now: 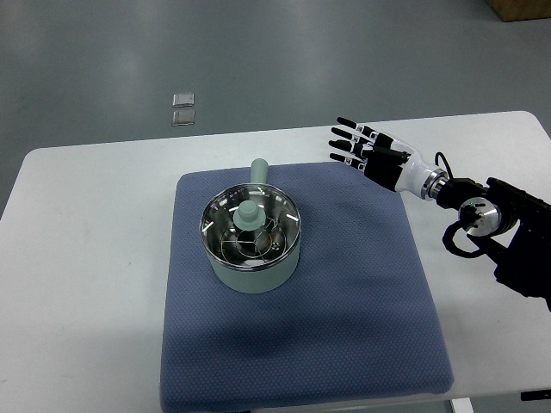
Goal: Open lid and place right of pot
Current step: 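Move the right hand over the pot toward the glass lid knob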
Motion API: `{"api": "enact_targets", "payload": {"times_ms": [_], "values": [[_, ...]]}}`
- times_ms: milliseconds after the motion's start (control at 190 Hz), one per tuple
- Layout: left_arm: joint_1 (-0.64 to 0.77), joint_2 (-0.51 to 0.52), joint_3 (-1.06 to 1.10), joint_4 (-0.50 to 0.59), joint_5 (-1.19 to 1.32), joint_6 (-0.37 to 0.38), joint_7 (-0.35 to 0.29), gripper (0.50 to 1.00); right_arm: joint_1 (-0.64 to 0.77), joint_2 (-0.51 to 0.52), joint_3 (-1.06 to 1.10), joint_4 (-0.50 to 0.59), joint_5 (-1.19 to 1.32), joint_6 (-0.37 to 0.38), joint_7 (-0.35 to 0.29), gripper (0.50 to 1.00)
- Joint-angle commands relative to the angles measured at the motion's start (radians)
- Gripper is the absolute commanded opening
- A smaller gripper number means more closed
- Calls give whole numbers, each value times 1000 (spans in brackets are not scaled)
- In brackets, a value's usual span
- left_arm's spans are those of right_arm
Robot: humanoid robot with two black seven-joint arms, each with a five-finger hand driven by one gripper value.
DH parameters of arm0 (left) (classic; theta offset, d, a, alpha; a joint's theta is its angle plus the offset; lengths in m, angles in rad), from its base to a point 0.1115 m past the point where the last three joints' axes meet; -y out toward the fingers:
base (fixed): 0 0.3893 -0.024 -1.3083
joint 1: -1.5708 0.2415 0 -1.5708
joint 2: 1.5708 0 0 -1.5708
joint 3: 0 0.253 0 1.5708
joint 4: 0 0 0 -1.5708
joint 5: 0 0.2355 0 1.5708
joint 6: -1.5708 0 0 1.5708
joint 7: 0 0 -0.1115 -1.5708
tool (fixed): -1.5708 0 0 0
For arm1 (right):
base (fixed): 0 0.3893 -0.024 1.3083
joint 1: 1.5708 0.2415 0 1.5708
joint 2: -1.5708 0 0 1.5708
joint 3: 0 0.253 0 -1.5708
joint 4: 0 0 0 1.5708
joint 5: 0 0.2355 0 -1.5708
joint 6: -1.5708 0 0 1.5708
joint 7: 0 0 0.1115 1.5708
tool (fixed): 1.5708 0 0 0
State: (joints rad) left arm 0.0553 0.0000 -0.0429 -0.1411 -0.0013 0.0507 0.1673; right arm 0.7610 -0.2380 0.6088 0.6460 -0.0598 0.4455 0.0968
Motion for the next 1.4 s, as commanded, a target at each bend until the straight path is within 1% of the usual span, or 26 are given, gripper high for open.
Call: {"api": "enact_targets", "payload": {"times_ms": [0, 322, 633, 791, 875, 933, 939, 970, 1007, 1055, 1060, 1102, 1213, 1266, 1271, 1392], "values": [[0, 0, 1, 1, 0, 1, 0, 1000, 0, 2, -1, 0, 0, -5, 0, 932], [5, 0, 0, 0, 1, 0, 0, 1000, -3, 13, -3, 1, 0, 2, 0, 932], [-2, 0, -3, -11, 1, -11, 0, 1000, 17, -6, -18, 6, -3, 13, 1, 932], [-2, 0, 1, -3, 1, -11, 0, 1000, 47, -32, -12, 12, -104, 42, 8, 932], [-2, 0, -2, -5, 1, -11, 0, 1000, 72, -32, -17, 27, -190, 45, 34, 932], [-2, 0, -2, -6, 1, -11, 0, 1000, 75, -32, -17, 31, -206, 45, 35, 932], [-2, 0, -2, -9, 1, -11, 0, 1000, 95, -37, -17, 46, -289, 45, 50, 932], [-2, 0, -2, -9, 1, -11, 0, 1000, 107, -38, -17, 50, -348, 47, 64, 932], [-2, 0, -2, -9, 1, -11, 1, 1000, 119, -46, -15, 55, -405, 50, 81, 932], [-2, 0, -2, -9, 1, -11, 1, 1000, 120, -46, -15, 55, -405, 50, 81, 932], [-2, 0, -2, -9, 1, -11, 0, 1000, 144, -69, -15, 72, -498, 59, 116, 932], [-2, 0, 0, -6, 1, -11, 0, 1000, 162, -87, -15, 86, -561, 67, 142, 932], [-2, 0, 0, -5, 1, -11, 0, 1000, 210, -122, -17, 119, -738, 107, 184, 932], [-2, 0, 0, -5, 1, -11, 0, 1000, 210, -122, -17, 119, -738, 107, 184, 932], [-2, 0, 0, -5, 1, -11, 0, 1000, 222, -132, -17, 141, -834, 119, 204, 932], [-2, 0, -2, -5, 1, -11, 0, 1000, 268, -122, -21, 184, -1071, 124, 256, 932]]}}
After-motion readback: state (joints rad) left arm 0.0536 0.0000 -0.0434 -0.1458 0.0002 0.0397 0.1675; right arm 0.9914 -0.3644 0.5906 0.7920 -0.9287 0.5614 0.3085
